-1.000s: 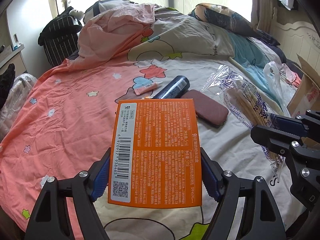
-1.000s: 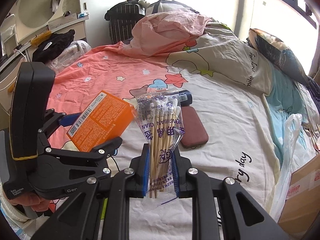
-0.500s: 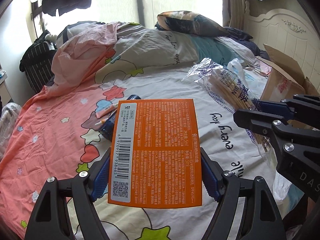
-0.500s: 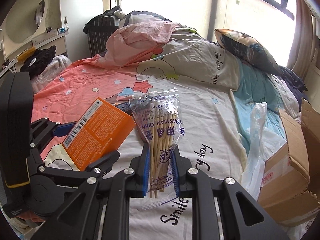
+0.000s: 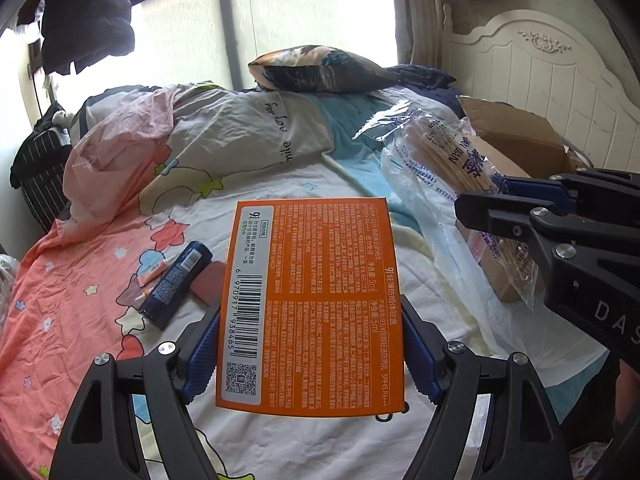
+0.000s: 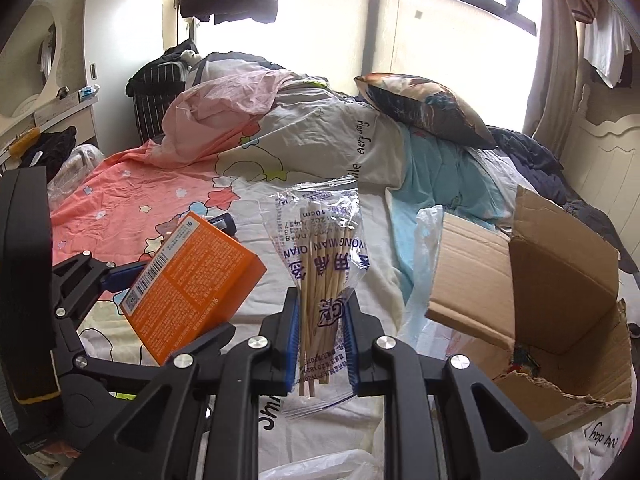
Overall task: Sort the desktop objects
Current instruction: 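Carry orange box and cotton swab bag over the open cardboard box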
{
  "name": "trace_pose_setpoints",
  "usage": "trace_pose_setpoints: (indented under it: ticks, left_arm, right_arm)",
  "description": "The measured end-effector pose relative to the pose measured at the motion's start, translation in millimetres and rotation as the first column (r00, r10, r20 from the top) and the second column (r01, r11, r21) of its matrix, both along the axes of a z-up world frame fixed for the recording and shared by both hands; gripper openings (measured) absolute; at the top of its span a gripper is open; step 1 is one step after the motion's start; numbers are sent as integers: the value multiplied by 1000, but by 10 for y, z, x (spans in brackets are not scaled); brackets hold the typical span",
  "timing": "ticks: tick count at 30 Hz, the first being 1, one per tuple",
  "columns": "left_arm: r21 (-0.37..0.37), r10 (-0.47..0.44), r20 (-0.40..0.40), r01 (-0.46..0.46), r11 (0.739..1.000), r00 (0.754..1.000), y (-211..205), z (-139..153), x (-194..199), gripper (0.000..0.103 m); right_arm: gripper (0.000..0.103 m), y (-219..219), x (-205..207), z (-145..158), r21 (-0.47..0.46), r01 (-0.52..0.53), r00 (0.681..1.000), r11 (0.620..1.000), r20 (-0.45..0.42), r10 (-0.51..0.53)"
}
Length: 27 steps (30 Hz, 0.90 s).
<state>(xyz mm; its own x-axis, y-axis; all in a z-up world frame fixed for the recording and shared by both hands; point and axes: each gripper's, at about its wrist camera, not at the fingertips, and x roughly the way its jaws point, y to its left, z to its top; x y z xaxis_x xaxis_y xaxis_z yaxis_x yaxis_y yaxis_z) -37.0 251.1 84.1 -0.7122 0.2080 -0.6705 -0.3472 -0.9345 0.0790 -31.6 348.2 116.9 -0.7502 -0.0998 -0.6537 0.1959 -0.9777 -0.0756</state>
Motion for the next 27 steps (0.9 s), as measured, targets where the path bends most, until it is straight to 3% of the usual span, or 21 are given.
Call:
trace_pose_setpoints:
  ticks: [14, 27]
  left_arm:
    - [-18, -94, -75, 93, 996, 993, 613, 361, -49, 80]
    - [-38, -175, -106, 172, 984, 979, 1222, 501, -145, 80]
  right_arm:
    - [18, 606, 104, 181, -52, 80, 995, 995, -48, -82]
    - [18, 1265, 127, 265, -70, 176, 980, 982, -78, -181]
